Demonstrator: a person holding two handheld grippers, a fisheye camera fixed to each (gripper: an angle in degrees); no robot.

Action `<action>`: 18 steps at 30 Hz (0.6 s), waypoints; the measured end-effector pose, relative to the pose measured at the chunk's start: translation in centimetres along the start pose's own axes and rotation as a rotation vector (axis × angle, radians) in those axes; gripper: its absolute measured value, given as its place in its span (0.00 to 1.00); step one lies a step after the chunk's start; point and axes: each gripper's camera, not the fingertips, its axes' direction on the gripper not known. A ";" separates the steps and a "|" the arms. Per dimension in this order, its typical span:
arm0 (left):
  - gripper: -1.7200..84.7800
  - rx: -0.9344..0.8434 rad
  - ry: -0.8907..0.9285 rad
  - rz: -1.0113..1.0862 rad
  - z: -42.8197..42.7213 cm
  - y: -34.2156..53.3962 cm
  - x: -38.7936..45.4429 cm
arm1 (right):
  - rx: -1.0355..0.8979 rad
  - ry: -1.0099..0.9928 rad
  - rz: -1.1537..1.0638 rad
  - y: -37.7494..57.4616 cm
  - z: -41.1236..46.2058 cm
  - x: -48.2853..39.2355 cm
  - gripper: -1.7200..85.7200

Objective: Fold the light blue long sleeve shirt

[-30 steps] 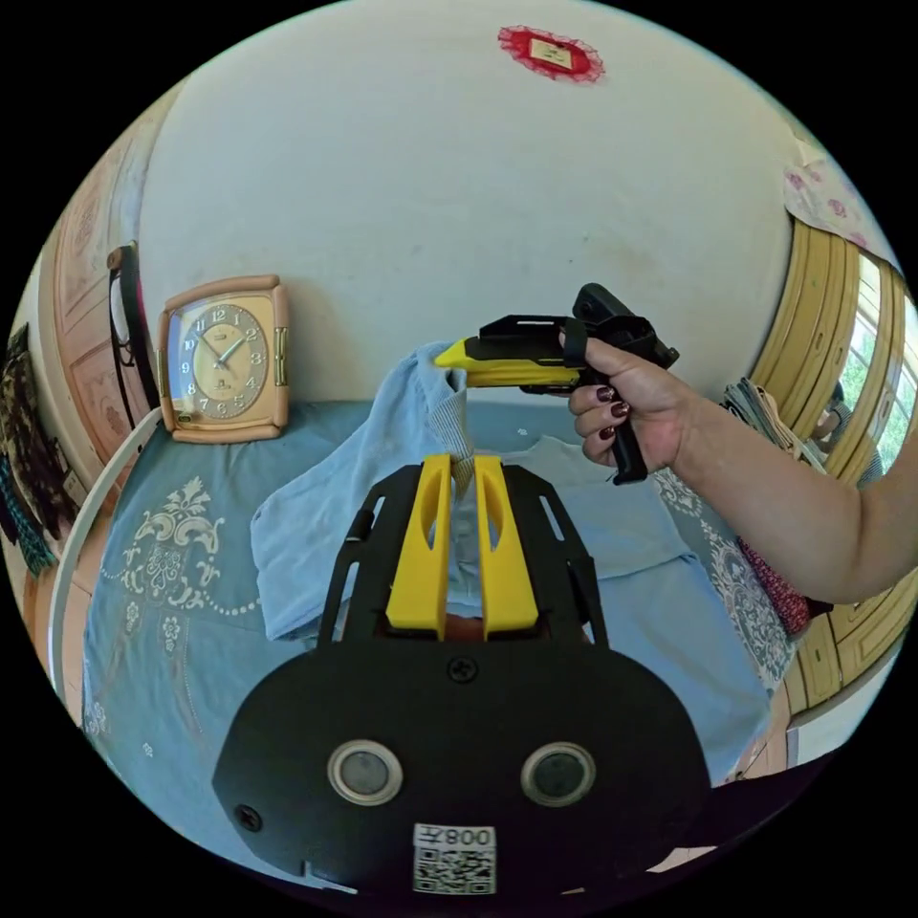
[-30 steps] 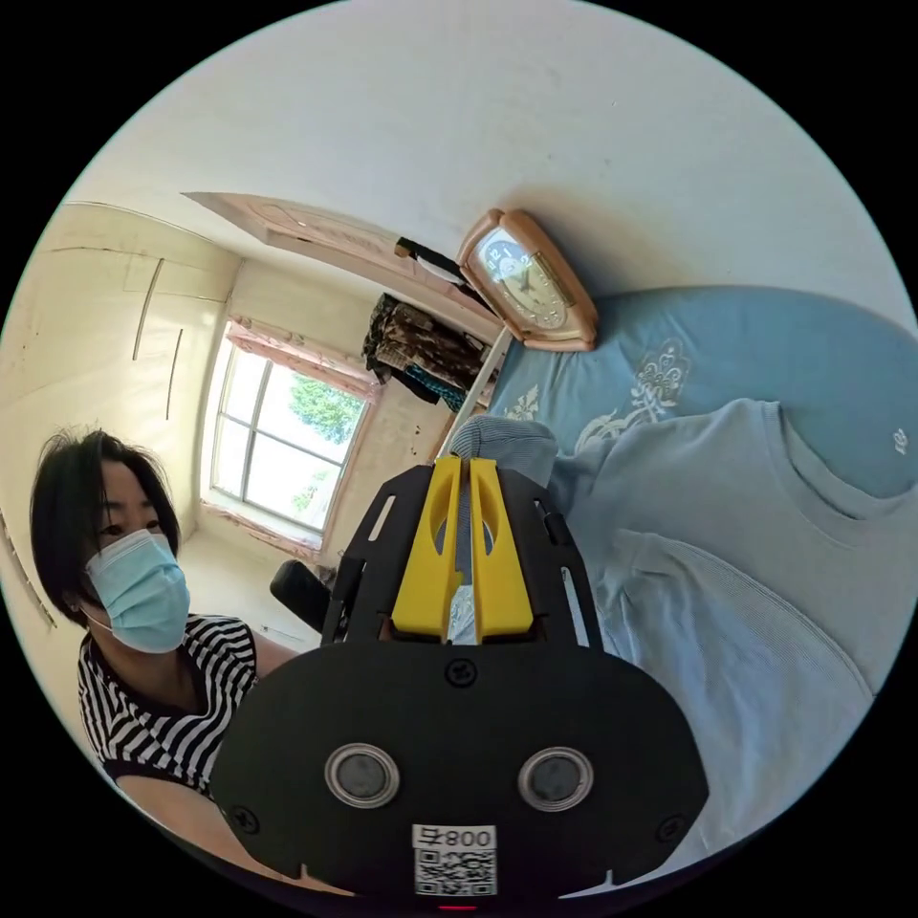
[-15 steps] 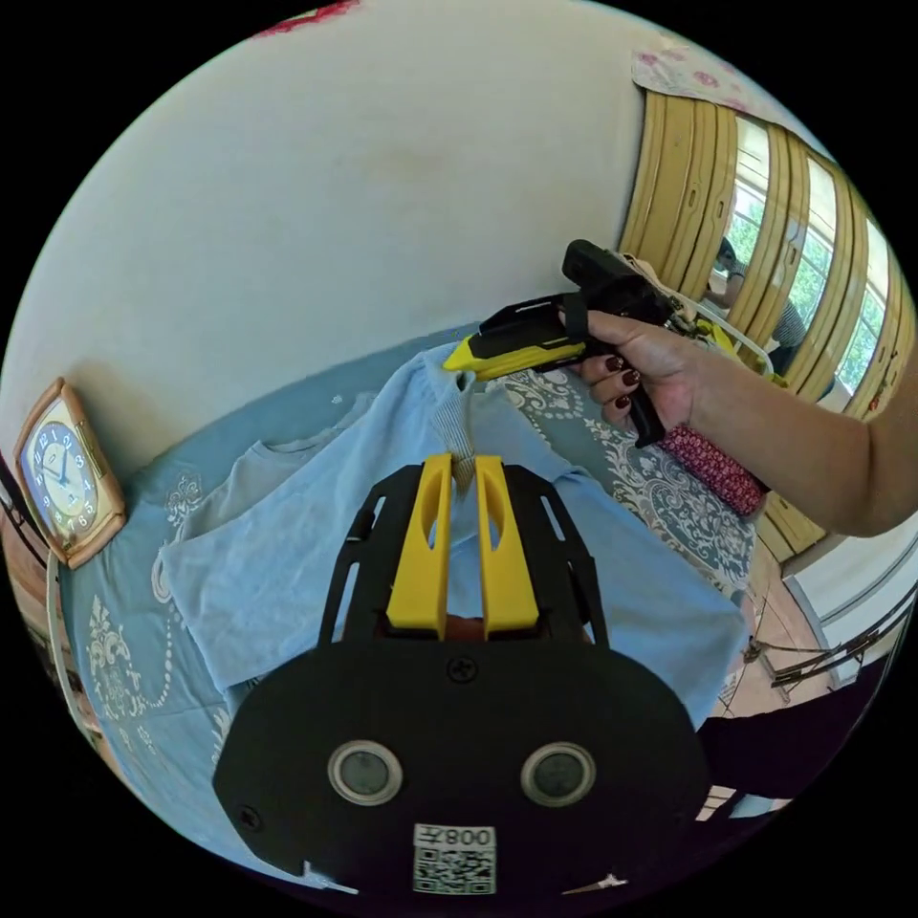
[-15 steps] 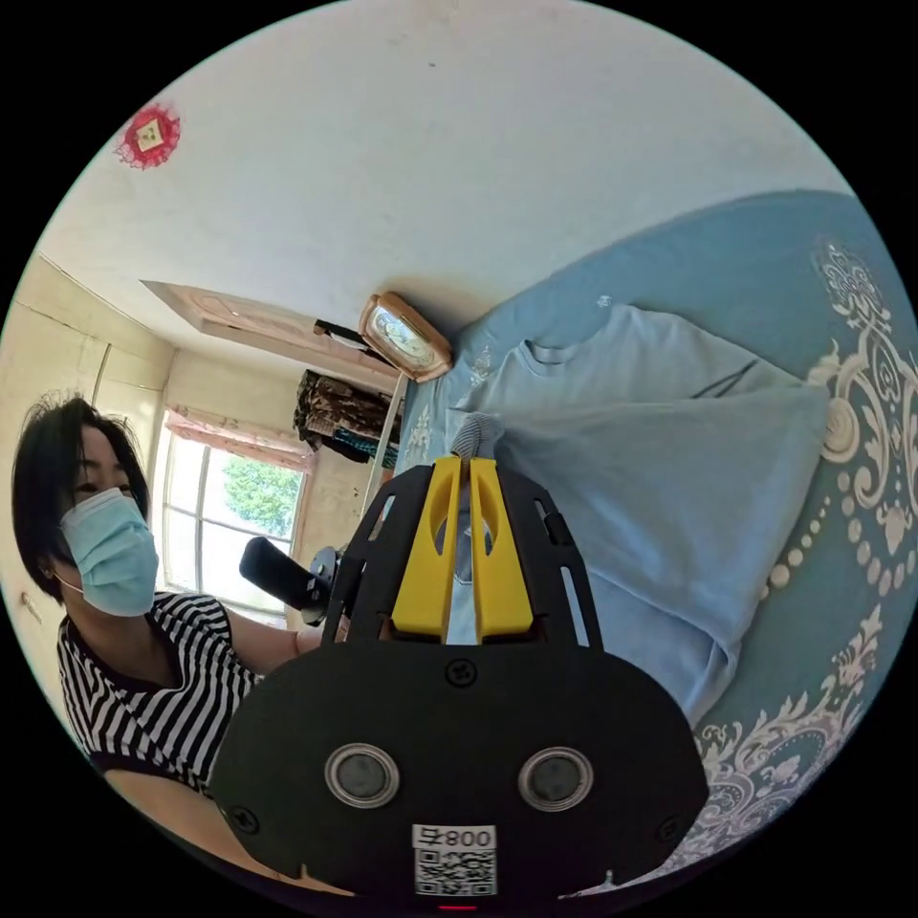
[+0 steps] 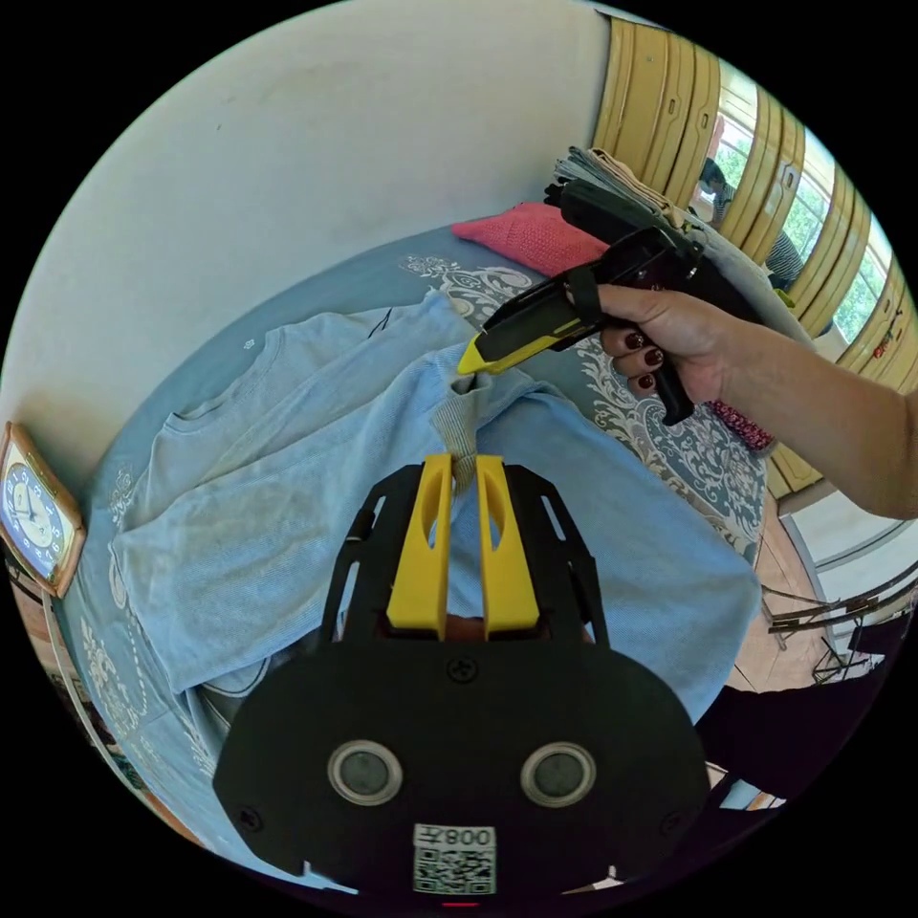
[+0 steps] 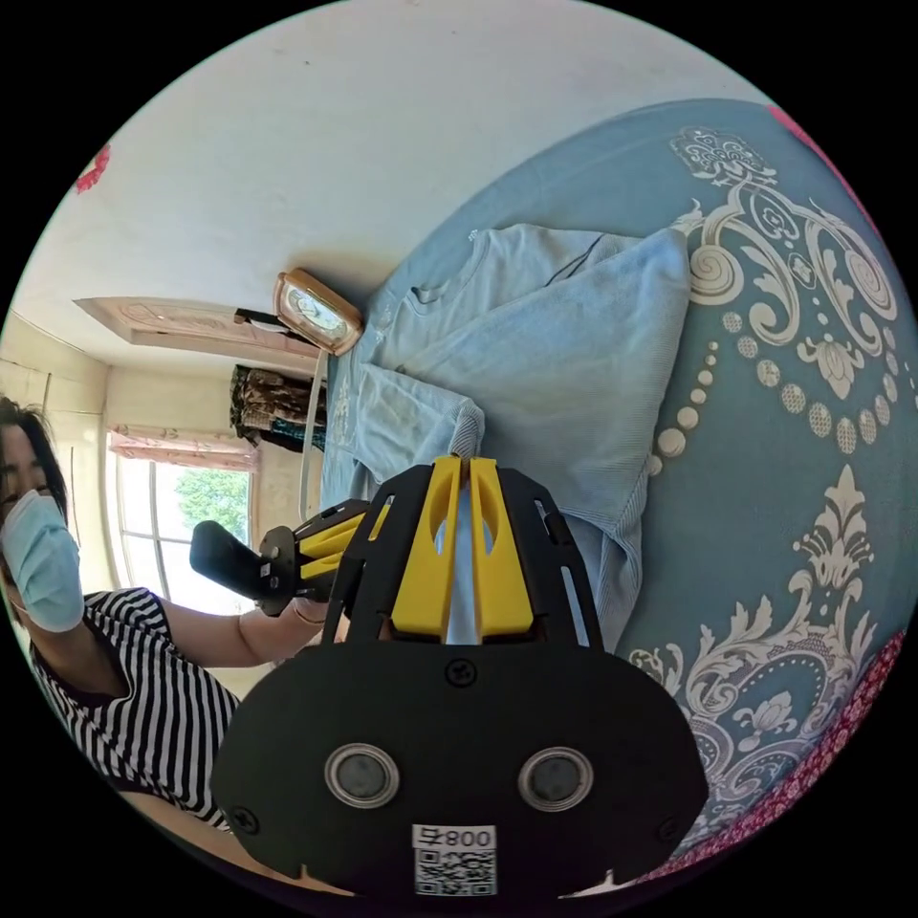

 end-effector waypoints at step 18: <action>0.13 0.006 0.171 -0.127 1.5 -1.9 -5.8 | 0.034 0.287 -0.031 4.3 -4.4 1.0 0.03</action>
